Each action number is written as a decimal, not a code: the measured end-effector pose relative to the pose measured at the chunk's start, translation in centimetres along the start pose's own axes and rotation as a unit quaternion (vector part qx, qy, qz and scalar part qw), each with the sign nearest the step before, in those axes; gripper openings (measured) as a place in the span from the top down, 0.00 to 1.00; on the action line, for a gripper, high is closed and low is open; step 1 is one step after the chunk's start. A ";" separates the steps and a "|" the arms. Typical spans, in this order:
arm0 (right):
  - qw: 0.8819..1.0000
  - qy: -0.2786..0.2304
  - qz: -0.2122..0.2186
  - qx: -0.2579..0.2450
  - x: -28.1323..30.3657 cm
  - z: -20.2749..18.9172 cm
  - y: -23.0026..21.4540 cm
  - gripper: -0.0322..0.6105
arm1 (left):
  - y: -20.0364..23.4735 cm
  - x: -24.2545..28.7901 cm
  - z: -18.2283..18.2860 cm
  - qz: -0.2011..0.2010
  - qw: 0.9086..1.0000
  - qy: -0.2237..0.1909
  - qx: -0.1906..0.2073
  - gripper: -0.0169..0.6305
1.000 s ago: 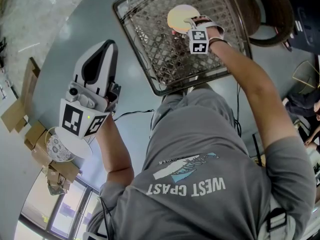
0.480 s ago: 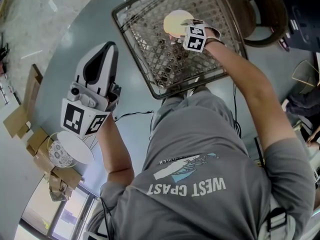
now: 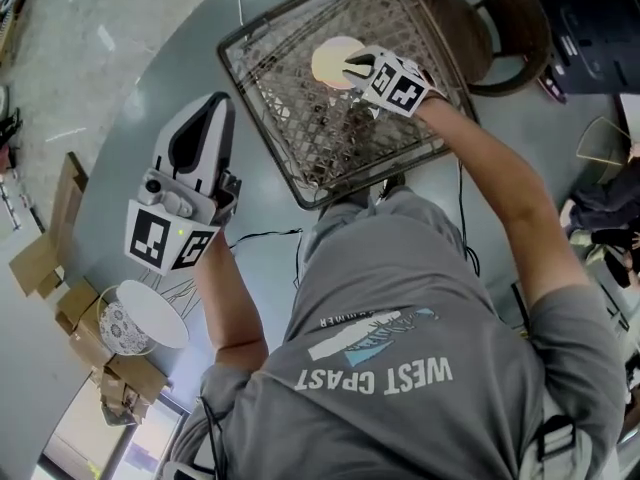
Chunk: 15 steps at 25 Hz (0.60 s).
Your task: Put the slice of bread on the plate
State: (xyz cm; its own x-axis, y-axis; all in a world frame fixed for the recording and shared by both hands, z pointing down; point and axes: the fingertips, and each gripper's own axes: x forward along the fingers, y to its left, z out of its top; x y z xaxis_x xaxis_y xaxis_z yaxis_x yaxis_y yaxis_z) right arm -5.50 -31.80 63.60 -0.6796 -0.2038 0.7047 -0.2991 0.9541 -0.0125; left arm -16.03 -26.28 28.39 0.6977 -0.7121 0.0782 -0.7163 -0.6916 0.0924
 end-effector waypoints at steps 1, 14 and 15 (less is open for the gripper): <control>1.000 -0.023 -0.002 0.008 -1.3 1.2 0.1 0.87 | -0.3 0.0 0.3 -0.001 1.000 -0.002 0.002 0.96; 0.940 -0.332 -0.025 0.079 -24.2 18.1 2.8 0.94 | -5.0 -0.1 3.9 -0.011 0.999 -0.024 0.038 0.96; 0.935 -0.345 -0.030 0.078 -26.1 18.9 3.1 0.94 | -5.5 -0.2 4.1 -0.011 0.999 -0.026 0.041 0.96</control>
State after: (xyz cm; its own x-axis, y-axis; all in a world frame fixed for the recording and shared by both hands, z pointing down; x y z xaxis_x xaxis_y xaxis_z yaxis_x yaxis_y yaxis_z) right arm -1.36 -27.63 31.82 -0.9127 -0.4004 0.0821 -0.4081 0.9039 -0.1282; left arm -12.24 -22.82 23.77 0.7133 -0.7004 0.0253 -0.7008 -0.7133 0.0118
